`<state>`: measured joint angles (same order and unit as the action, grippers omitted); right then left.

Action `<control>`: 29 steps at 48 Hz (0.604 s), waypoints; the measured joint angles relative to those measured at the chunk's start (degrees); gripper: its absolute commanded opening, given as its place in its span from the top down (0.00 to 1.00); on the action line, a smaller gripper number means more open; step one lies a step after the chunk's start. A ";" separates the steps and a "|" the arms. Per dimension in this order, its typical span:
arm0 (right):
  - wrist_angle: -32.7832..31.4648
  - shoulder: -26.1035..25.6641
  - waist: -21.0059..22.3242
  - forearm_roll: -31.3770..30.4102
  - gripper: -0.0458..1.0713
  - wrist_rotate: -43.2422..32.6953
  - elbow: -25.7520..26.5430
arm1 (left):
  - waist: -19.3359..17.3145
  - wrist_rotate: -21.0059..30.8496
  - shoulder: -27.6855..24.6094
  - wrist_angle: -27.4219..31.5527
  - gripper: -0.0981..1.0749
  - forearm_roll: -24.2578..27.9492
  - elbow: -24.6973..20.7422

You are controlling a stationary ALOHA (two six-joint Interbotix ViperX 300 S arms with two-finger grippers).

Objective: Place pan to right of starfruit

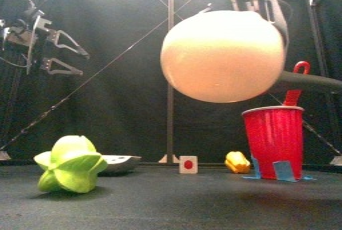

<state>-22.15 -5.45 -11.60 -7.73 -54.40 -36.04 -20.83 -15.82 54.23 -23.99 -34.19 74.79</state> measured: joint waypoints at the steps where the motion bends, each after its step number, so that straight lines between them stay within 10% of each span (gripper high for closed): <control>1: 0.00 0.00 -0.18 -0.26 0.69 0.09 -0.09 | 0.00 0.00 0.00 0.00 0.10 -0.09 0.00; 29: -4.48 3.78 -2.11 -4.66 0.68 0.09 -0.97 | 0.00 0.00 0.09 0.00 0.10 -0.26 0.18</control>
<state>-26.63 -1.67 -13.71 -12.39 -54.32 -37.00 -20.83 -15.82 54.32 -23.99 -34.45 74.97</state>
